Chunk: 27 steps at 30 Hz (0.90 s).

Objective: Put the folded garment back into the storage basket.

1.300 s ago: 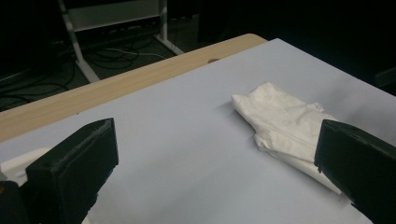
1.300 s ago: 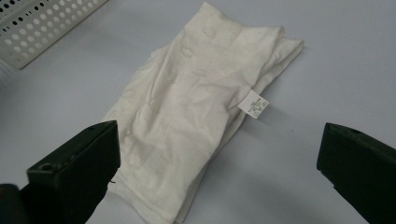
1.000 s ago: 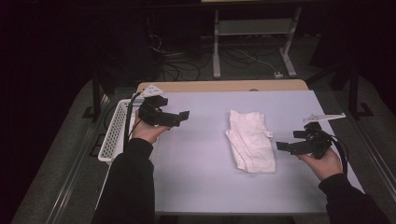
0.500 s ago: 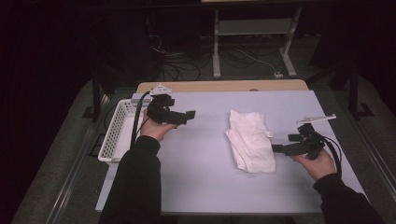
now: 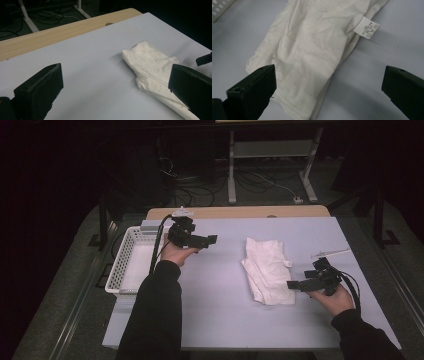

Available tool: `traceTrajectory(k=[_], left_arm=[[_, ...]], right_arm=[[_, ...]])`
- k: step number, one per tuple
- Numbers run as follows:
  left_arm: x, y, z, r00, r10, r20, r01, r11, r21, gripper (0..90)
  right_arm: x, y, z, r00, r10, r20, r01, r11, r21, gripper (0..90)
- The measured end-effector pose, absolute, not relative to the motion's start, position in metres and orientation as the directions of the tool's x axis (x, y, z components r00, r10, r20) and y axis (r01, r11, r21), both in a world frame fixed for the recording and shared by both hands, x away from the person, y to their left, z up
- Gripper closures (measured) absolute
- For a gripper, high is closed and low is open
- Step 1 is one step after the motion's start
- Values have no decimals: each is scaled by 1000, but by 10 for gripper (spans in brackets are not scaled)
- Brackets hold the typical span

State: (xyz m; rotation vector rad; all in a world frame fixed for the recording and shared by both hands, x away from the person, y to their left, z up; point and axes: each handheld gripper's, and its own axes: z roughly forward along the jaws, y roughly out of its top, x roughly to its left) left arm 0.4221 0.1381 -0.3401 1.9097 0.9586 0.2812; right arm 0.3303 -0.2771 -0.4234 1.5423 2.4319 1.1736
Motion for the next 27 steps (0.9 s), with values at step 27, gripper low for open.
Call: traceTrajectory(k=[27], left_arm=[[450, 88, -376, 680, 682, -269, 549, -232, 803, 0]], right_arm=[[321, -273, -432, -489, 778, 394, 793, 208, 572, 26]])
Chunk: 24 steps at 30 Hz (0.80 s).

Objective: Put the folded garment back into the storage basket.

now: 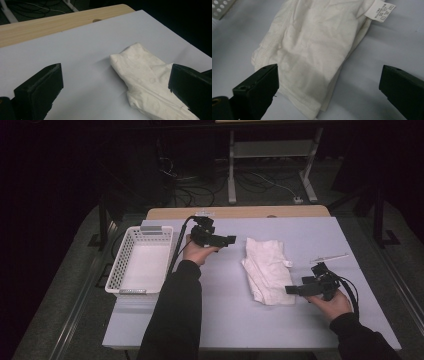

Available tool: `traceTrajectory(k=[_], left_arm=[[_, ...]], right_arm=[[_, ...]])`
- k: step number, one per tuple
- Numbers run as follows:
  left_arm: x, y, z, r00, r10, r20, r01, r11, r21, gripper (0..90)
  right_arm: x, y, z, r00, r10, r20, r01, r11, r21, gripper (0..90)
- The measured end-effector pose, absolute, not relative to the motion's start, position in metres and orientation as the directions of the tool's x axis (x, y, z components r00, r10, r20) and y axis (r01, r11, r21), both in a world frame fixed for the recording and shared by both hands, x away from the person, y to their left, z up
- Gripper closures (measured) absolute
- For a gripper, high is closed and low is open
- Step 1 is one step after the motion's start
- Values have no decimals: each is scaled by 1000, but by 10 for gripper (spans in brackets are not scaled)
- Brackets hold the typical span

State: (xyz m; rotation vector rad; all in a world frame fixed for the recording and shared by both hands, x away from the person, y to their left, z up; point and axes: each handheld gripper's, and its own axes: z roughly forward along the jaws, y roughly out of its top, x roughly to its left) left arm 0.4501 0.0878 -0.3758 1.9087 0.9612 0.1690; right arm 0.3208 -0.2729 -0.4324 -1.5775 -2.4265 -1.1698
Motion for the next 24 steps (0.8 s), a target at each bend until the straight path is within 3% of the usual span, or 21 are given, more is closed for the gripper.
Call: traceTrajectory(k=[19, 20, 24], left_arm=[[461, 63, -404, 661, 679, -321, 603, -225, 765, 0], [463, 55, -413, 661, 671, -336, 616, -229, 754, 0], [464, 49, -421, 658, 666, -352, 632, -233, 739, 0]], right_arm=[[318, -269, -440, -471, 764, 441, 824, 203, 529, 148], [318, -267, -440, -472, 761, 444, 826, 206, 525, 205], [319, -265, -440, -457, 763, 458, 837, 193, 513, 264]])
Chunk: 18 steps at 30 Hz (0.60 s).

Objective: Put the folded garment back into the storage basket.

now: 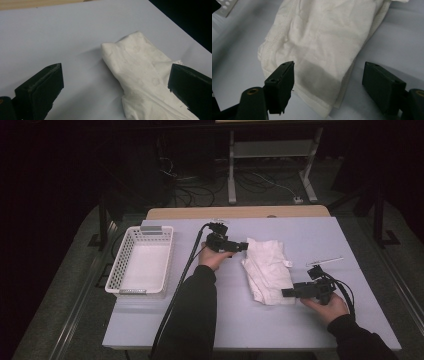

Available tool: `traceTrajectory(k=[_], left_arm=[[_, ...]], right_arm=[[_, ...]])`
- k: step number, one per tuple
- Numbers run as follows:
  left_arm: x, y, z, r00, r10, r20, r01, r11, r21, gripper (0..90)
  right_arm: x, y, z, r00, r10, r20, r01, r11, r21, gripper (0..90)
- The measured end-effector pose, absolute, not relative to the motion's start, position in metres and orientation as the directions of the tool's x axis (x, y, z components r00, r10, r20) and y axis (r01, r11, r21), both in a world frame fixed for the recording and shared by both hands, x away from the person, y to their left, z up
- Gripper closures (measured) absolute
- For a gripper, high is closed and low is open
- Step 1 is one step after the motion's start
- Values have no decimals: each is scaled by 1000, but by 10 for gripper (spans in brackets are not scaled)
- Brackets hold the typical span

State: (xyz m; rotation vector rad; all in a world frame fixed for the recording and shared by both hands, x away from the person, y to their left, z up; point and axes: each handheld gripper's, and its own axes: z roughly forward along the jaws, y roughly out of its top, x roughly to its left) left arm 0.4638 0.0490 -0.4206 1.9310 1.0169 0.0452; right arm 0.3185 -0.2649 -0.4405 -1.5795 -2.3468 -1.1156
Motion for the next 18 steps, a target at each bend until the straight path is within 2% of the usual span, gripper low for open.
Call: traceTrajectory(k=[5, 13, 18], left_arm=[[465, 42, -426, 657, 660, -365, 639, -231, 734, 4], [464, 36, -431, 652, 655, -382, 652, -226, 724, 63], [465, 32, -436, 641, 662, -388, 666, -230, 709, 143]], right_arm=[[320, -264, -441, -435, 767, 471, 849, 174, 499, 323], [322, -261, -442, -417, 763, 495, 860, 154, 487, 413], [323, -260, -442, -402, 765, 503, 865, 136, 483, 562]])
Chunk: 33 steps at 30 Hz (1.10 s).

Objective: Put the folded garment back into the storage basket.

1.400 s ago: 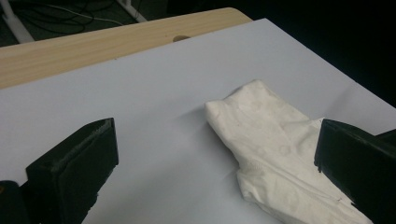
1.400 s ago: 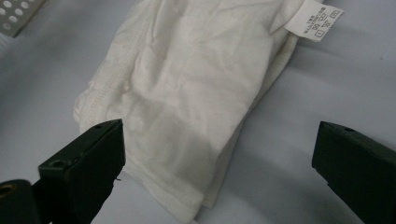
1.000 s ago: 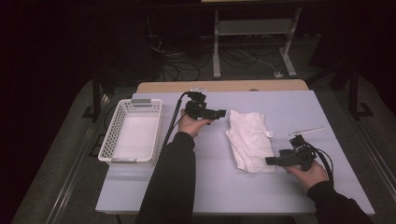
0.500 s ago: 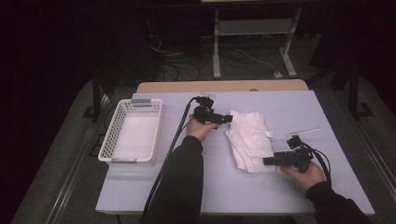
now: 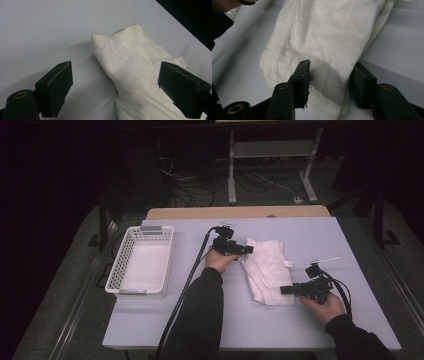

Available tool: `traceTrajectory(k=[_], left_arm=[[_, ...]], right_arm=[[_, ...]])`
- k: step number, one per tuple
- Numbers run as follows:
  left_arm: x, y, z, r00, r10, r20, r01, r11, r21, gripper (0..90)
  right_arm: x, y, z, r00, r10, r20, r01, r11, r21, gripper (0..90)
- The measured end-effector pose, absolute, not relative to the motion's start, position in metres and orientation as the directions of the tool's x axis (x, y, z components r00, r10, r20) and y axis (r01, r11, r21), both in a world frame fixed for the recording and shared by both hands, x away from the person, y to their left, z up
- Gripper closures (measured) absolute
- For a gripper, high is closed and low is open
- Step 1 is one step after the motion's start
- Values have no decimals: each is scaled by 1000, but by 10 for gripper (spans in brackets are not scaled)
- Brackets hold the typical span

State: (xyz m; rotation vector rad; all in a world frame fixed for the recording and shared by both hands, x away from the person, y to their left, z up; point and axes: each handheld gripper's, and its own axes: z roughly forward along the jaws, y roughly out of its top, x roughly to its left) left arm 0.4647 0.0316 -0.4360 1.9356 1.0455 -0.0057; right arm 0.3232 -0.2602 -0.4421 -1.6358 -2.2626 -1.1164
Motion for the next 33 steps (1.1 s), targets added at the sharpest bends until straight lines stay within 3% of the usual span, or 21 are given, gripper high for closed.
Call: traceTrajectory(k=[6, 7, 10, 19, 21, 22, 23, 26, 29, 33], left_arm=[[465, 27, -439, 637, 670, -380, 669, -236, 705, 218], [465, 23, -442, 622, 685, -379, 680, -232, 696, 255], [465, 20, -444, 616, 693, -374, 686, -238, 688, 288], [465, 11, -451, 605, 703, -374, 700, -244, 671, 366], [465, 10, -452, 602, 705, -375, 704, -247, 666, 443], [465, 9, -453, 598, 705, -381, 707, -241, 665, 548], [465, 8, -454, 592, 701, -398, 714, -226, 663, 548], [465, 8, -455, 586, 692, -422, 723, -212, 657, 709], [466, 8, -455, 578, 685, -443, 731, -194, 654, 785], [464, 6, -452, 596, 696, -399, 709, -224, 668, 800]], right_arm=[[324, -260, -443, -386, 773, 503, 871, 125, 476, 642], [325, -259, -443, -374, 777, 507, 877, 118, 466, 717], [325, -259, -443, -383, 773, 506, 875, 127, 467, 776], [324, -255, -439, -391, 780, 489, 876, 151, 459, 810], [325, -256, -440, -388, 776, 497, 879, 150, 453, 815], [325, -256, -440, -382, 774, 505, 881, 141, 451, 816], [325, -256, -440, -382, 774, 505, 881, 141, 451, 816], [325, -256, -440, -378, 773, 509, 884, 137, 448, 818], [325, -256, -440, -366, 774, 517, 888, 124, 442, 819], [324, -257, -438, -366, 771, 521, 887, 120, 445, 821]])
